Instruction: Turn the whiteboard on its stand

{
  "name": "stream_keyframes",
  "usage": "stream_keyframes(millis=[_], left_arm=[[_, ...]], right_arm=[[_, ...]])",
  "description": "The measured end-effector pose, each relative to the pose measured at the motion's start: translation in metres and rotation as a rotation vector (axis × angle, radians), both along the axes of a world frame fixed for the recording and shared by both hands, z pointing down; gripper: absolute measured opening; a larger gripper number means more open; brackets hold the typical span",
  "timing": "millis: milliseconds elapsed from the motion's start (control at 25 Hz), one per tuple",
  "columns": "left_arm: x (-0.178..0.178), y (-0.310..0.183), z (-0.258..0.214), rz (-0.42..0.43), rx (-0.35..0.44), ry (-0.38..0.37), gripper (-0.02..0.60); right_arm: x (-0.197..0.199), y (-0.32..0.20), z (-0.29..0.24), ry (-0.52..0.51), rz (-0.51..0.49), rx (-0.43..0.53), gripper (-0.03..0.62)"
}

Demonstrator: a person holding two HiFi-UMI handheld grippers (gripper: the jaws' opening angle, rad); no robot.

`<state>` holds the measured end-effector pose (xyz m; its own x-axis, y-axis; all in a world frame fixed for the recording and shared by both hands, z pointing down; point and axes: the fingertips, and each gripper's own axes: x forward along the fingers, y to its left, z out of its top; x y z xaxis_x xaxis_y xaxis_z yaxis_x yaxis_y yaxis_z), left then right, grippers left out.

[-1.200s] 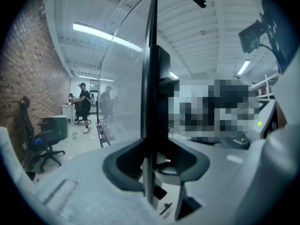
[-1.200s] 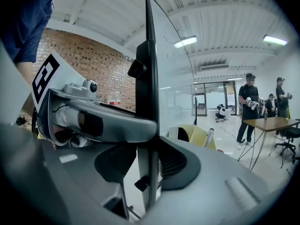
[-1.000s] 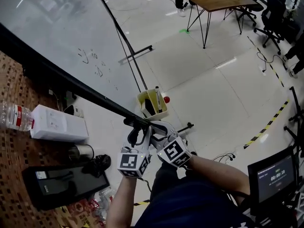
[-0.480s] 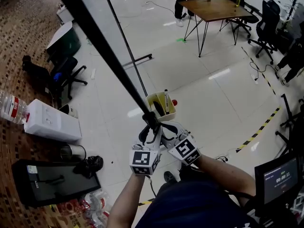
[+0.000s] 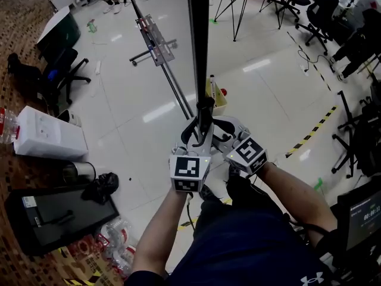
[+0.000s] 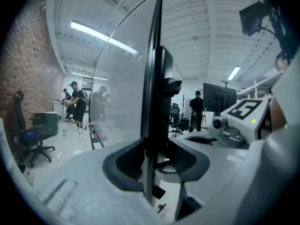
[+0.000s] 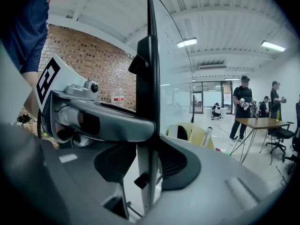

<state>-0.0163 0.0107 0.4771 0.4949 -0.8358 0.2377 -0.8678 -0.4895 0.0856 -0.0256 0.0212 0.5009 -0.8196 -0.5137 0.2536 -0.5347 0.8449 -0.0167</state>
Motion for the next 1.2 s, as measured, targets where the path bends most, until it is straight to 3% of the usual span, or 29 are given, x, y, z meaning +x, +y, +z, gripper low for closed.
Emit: stream_keyframes(millis=[360,640,840,1200], left_arm=[[0.013,0.033,-0.008,-0.006,0.008,0.023,0.160],[0.022,0.063,-0.017,-0.090,-0.019,-0.004,0.158],[0.034,0.086,-0.002,-0.159,-0.052,-0.018,0.158],[0.040,0.096,0.021,-0.193,-0.017,-0.032,0.160]], right_arm=[[0.013,0.031,-0.003,-0.021,0.010,0.003,0.152],[0.019,0.064,-0.007,-0.067,-0.021,0.044,0.150],[0.031,0.086,0.005,-0.053,-0.083,0.006,0.146],[0.042,0.097,0.019,-0.044,-0.135,0.014,0.141]])
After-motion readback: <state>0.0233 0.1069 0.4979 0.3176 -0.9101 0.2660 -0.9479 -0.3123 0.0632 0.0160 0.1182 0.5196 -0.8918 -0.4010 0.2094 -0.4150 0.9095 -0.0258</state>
